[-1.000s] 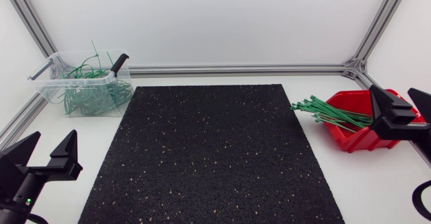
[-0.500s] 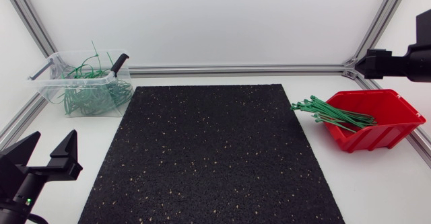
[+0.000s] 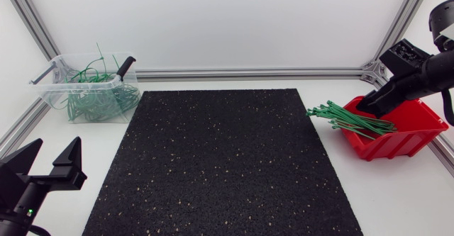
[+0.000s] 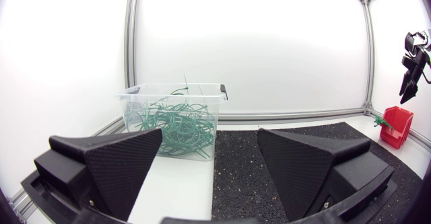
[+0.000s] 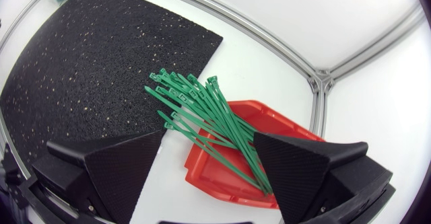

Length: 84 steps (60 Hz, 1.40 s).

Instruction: Take a green cable tie from the red box, thread the tail through the head to close it, then place it in the transparent bin on the left.

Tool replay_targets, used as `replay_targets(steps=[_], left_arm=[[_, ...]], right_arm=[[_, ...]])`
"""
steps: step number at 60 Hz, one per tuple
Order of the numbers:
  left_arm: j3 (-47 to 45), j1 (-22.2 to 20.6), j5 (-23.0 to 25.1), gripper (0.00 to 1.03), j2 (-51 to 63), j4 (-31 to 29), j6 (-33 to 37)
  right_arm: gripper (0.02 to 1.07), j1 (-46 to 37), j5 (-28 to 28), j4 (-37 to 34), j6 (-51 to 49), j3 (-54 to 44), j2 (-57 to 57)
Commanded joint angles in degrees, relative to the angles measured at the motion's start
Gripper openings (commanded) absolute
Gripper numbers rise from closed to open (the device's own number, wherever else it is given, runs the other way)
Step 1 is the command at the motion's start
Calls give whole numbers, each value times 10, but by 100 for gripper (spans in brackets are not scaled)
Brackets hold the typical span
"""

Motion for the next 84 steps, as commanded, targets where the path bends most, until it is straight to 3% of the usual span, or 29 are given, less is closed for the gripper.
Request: replay_targets(steps=[1,19,38,49,62,84], left_arm=[[-22,1,-2,99,-2,-15,-15],[-22,1,-2,99,-2,-15,-15],[-22,3,-2,99,-2,-15,-15],[-22,4,-3,99,-2,-15,-15],[-22,1,-3,99,-2,-15,-15],[-22,0,-2,99,-1,-15,-15]], right_arm=[[102,-10,-17,-3,-99,-6,7],[102,-23,-57,-6,-261,-42,37],[90,-30,-81,-22,-385,-52,98],[80,-24,-81,-10,-409,-55,133],[79,-23,-81,11,-418,-48,156],[51,-16,-92,26,-425,-61,159]])
